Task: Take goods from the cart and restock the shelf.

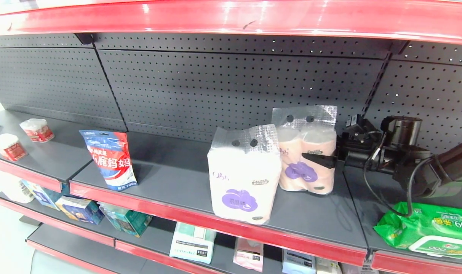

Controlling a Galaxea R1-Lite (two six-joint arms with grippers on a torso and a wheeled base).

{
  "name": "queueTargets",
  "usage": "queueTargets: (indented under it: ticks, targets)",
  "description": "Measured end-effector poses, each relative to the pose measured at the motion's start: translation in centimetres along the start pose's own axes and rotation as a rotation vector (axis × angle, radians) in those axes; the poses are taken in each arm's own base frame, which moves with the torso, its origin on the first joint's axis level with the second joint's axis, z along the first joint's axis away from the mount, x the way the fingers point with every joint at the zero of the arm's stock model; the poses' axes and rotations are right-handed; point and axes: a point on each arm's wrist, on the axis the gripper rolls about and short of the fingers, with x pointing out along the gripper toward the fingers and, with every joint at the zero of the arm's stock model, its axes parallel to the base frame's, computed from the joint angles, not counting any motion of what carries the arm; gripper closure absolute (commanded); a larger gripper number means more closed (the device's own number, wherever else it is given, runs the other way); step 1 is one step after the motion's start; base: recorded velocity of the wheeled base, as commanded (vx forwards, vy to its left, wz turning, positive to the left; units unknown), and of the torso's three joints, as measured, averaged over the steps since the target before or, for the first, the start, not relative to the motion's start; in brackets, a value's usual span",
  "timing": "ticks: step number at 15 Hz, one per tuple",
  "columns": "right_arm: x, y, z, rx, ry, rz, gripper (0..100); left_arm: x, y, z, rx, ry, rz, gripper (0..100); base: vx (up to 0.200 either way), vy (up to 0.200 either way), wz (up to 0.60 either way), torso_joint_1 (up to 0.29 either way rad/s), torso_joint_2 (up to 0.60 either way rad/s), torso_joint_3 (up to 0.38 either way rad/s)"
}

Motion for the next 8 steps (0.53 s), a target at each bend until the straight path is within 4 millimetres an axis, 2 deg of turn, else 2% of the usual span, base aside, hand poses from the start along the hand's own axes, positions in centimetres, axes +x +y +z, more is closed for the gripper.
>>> queueTargets:
  ticks: [8]
  targets:
    - [-0.1, 0.2, -2.4, -0.109, 0.014, 0.048, 100, 0.0, 0.0, 0.0, 0.000, 0.000, 0.000, 0, 0.000, 0.000, 0.00, 0.000, 0.00, 0.000]
